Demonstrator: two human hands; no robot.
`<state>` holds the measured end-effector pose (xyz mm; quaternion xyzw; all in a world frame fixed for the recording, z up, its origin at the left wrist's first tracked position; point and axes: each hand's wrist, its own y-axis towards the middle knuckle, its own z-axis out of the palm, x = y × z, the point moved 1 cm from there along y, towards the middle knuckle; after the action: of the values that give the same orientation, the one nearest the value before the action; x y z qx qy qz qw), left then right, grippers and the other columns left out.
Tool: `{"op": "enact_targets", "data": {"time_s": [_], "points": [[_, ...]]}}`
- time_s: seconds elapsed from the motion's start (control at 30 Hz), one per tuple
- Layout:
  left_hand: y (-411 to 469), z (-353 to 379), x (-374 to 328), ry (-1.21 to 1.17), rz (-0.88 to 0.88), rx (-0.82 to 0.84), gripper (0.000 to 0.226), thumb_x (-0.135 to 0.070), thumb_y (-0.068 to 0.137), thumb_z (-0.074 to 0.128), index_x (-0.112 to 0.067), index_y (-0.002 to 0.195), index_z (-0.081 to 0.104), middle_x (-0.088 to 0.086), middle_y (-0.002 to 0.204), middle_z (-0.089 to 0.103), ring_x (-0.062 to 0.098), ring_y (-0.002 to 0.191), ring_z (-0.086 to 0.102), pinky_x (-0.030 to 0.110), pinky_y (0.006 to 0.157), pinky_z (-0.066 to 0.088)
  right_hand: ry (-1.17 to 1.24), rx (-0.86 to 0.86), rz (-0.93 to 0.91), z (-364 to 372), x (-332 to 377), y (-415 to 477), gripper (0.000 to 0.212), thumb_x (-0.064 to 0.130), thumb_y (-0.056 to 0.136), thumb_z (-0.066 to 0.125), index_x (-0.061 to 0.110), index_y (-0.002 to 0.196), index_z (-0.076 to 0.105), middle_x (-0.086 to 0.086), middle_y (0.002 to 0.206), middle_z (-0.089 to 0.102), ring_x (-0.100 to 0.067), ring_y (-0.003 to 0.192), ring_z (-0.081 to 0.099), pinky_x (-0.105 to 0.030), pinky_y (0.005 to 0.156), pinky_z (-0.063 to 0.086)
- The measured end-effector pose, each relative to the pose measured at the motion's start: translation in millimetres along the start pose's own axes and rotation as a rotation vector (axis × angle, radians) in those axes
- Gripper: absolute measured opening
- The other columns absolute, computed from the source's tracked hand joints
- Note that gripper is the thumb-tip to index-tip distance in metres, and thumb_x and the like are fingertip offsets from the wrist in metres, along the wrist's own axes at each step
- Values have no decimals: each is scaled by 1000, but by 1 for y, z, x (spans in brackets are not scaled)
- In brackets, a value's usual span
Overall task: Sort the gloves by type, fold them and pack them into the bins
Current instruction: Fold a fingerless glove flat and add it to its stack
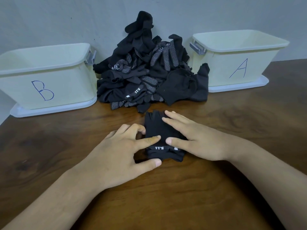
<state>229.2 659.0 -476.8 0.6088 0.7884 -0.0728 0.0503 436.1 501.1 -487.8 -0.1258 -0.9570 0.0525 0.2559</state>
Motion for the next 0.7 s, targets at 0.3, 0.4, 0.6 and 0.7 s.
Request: {"op": "enact_targets", "data": {"time_s": [0.3, 0.4, 0.6, 0.7], "points": [[12, -1, 1, -545, -146, -478, 39, -51, 109, 42, -39, 106, 79, -25, 109, 64, -2, 116, 56, 16, 95, 39, -252, 63, 51, 4, 0, 4, 92, 84, 94, 23, 42, 166, -17, 22, 169, -33, 9, 150, -35, -33, 132, -10], [30, -7, -7, -591, -100, -513, 26, -34, 111, 48, -35, 129, 68, -25, 122, 68, -8, 121, 58, 9, 99, 41, -249, 57, 54, 5, 1, 6, 94, 85, 93, 24, 42, 166, -17, 21, 169, -33, 8, 150, -35, -35, 132, -10], [55, 16, -13, -431, -66, -54, 59, -48, 112, 38, -42, 167, 18, -21, 173, 20, -7, 157, 10, 32, 132, 13, -245, 74, 50, 3, 0, 1, 92, 83, 96, 22, 40, 165, -20, 21, 169, -34, 6, 151, -36, -39, 132, -13], [48, 24, -11, -179, -23, 52, 67, -60, 110, 18, -40, 168, -8, -27, 172, -16, -12, 152, -24, 35, 132, -7, -253, 84, 62, 3, 0, -2, 88, 84, 96, 18, 44, 164, -22, 22, 168, -35, 3, 152, -36, -45, 131, -14]]}}
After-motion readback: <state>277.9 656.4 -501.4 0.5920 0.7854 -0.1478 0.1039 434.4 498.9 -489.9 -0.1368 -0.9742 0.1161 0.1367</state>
